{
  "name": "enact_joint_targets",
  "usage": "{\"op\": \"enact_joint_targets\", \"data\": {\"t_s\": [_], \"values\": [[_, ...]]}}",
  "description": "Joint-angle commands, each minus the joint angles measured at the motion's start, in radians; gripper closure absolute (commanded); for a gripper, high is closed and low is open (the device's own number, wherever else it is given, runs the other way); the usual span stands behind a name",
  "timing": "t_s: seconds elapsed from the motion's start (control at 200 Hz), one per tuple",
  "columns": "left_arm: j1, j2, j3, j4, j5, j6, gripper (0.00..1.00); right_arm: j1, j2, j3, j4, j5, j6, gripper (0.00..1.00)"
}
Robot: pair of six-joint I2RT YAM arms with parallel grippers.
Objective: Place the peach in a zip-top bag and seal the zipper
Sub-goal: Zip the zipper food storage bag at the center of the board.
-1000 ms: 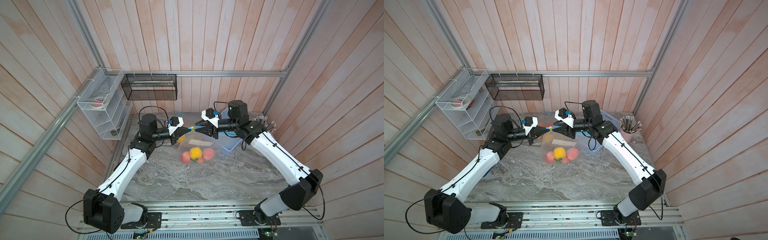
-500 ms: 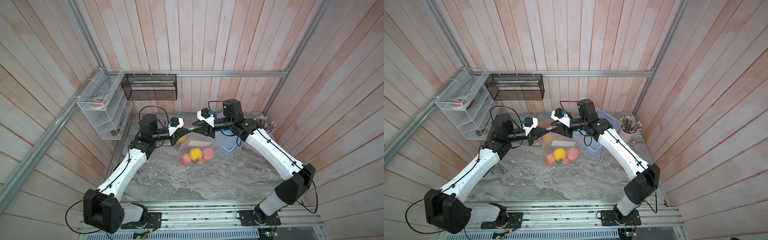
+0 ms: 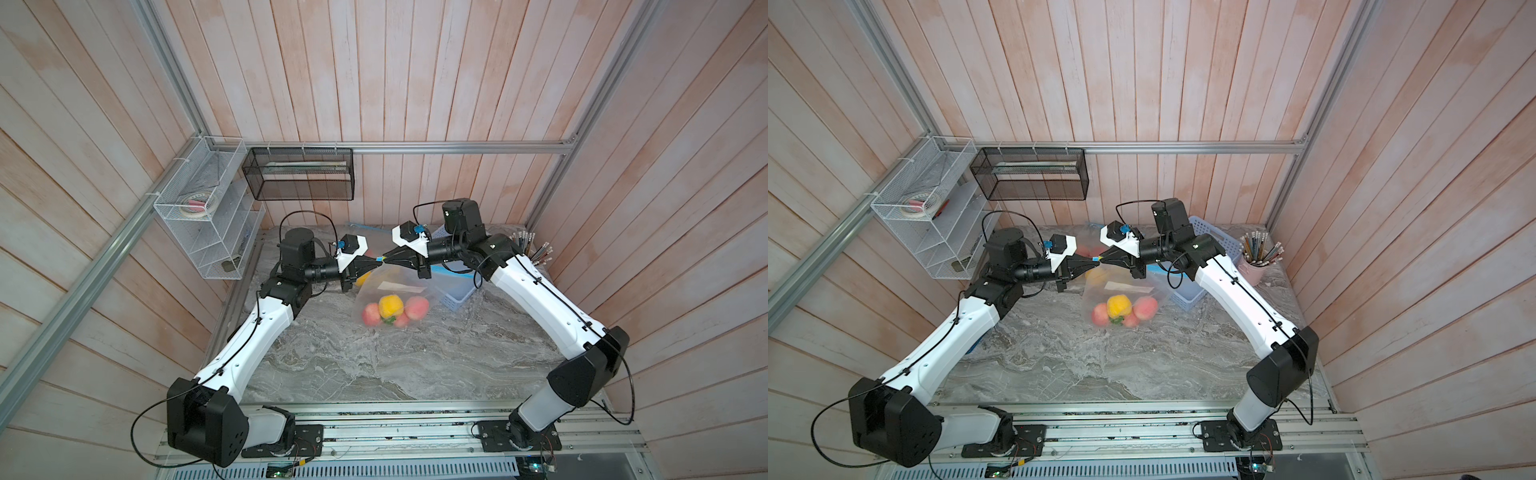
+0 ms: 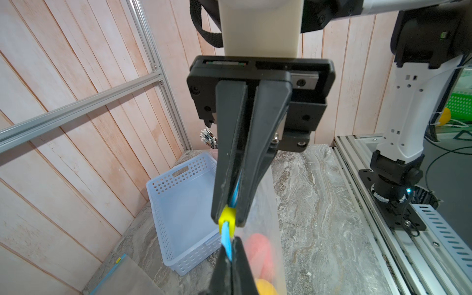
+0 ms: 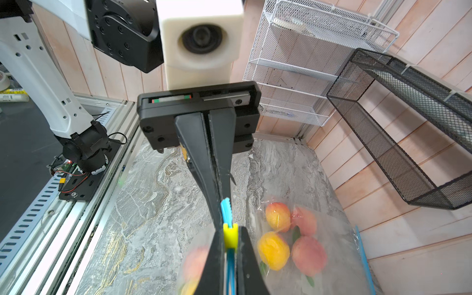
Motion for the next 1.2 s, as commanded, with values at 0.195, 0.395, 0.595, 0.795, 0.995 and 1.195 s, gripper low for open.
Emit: {"op": "enact_joint_targets", "data": {"t_s": [0.195, 0.395, 0.595, 0.795, 0.995, 1.195], "values": [[0.025, -0.051, -0.016, 0.017, -0.017, -0.019, 1.00, -0.040, -0.067, -0.062, -0.015, 0.074, -0.002, 0.96], [0.041, -0.069, -0.029, 0.016, -0.038, -0.024, 1.00, -0.075, -0.123, -0.137, 0.003, 0.104, 0.008, 0.96], [0.058, -0.103, -0.037, 0.003, -0.193, -0.059, 1.00, -0.126, -0.195, -0.222, 0.005, 0.176, 0.033, 0.97], [0.058, -0.161, -0.040, -0.045, -0.319, -0.118, 1.00, -0.176, -0.301, -0.347, 0.040, 0.262, 0.094, 0.97], [0.058, -0.219, -0.058, -0.070, -0.444, -0.175, 1.00, -0.233, -0.429, -0.512, 0.133, 0.288, 0.185, 0.98], [0.058, -0.274, -0.086, -0.086, -0.446, -0.206, 1.00, -0.258, -0.520, -0.606, 0.175, 0.306, 0.226, 1.00]]}}
